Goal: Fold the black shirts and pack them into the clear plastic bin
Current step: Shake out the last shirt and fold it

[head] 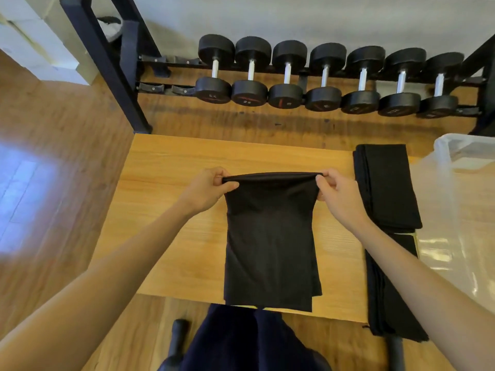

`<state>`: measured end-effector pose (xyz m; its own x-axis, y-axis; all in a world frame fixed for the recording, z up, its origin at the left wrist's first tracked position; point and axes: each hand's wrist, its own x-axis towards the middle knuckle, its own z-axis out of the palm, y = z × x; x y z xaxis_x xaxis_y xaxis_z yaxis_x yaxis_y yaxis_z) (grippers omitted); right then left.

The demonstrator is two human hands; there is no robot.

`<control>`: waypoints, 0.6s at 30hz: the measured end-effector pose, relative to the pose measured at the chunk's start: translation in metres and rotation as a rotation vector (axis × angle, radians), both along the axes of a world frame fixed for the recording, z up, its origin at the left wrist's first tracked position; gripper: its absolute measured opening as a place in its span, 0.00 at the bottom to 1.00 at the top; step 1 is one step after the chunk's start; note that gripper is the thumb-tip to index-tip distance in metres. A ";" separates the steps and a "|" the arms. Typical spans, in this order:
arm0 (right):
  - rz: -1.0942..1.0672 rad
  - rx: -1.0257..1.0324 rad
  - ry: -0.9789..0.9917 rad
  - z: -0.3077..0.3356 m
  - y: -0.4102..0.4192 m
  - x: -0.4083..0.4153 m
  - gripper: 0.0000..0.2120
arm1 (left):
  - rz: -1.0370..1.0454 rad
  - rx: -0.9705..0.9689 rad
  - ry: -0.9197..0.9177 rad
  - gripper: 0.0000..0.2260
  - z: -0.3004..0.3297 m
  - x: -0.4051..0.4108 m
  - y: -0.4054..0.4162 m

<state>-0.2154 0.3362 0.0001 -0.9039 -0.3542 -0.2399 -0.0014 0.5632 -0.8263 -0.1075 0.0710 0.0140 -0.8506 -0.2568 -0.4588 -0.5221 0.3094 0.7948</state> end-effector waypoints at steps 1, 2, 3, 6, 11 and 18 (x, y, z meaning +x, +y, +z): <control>0.004 0.030 0.004 -0.006 -0.004 -0.009 0.07 | 0.011 0.006 -0.007 0.07 -0.008 -0.008 -0.003; 0.006 0.048 0.004 -0.012 -0.008 -0.017 0.09 | 0.020 0.005 -0.013 0.07 -0.015 -0.015 -0.006; 0.005 0.059 0.005 -0.017 -0.012 -0.024 0.11 | 0.026 0.001 -0.014 0.06 -0.020 -0.023 -0.009; 0.027 0.115 0.041 -0.030 -0.023 -0.045 0.11 | 0.032 0.008 0.013 0.06 -0.034 -0.045 -0.017; 0.040 0.242 0.072 -0.050 -0.038 -0.075 0.12 | 0.041 -0.089 0.033 0.08 -0.056 -0.081 -0.026; -0.022 0.334 0.072 -0.067 -0.052 -0.102 0.12 | 0.014 -0.321 0.064 0.09 -0.087 -0.118 -0.034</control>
<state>-0.3173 0.2843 -0.0671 -0.9294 -0.2466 -0.2747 -0.0375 0.8034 -0.5942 -0.2250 0.0373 -0.0726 -0.8705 -0.3918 -0.2977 -0.4800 0.5429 0.6891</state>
